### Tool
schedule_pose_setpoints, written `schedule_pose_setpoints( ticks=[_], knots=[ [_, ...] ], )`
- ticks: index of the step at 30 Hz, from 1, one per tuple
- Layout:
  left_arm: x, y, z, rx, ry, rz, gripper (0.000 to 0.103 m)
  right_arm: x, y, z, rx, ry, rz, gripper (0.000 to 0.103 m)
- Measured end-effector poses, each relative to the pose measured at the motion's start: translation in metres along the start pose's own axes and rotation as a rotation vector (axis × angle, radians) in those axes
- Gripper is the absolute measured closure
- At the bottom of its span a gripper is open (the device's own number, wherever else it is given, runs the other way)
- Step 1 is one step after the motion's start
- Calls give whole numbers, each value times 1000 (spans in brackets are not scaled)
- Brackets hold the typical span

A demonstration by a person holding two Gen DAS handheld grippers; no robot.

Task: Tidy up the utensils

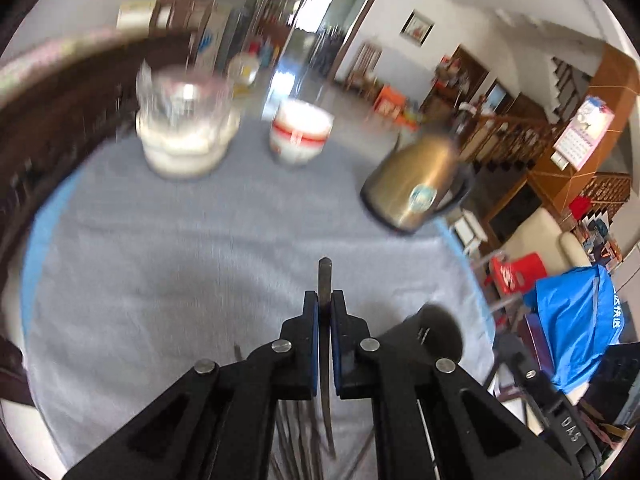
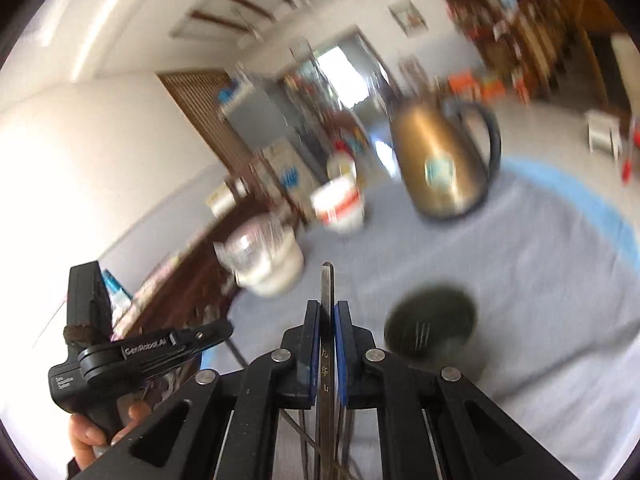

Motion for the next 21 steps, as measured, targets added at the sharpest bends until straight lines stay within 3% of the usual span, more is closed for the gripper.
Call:
schedule_pose_setpoints(
  ticks=[7, 15, 18, 21],
  knots=[
    [-36, 39, -46, -201, -2, 88, 97, -6, 59, -57, -295, -75, -77, 95],
    [-87, 78, -106, -427, -96, 138, 97, -1, 115, -97, -634, -209, -132, 95],
    [-103, 84, -105, -476, -131, 134, 97, 1, 124, -87, -694, -293, -168, 95],
    [-113, 78, -82, -453, -138, 131, 97, 2, 124, -66, -700, -361, -192, 95]
  ],
)
Point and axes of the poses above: each gripper's, at about its wrist camera, not at the fingertips, and z roughly the way its jaws point, x to its left, y to its top, the point moved 7 cm from there along z, roughly the way its jaws point, and after that the axes turned 3 degrees about -z, right-handed, at the moved point
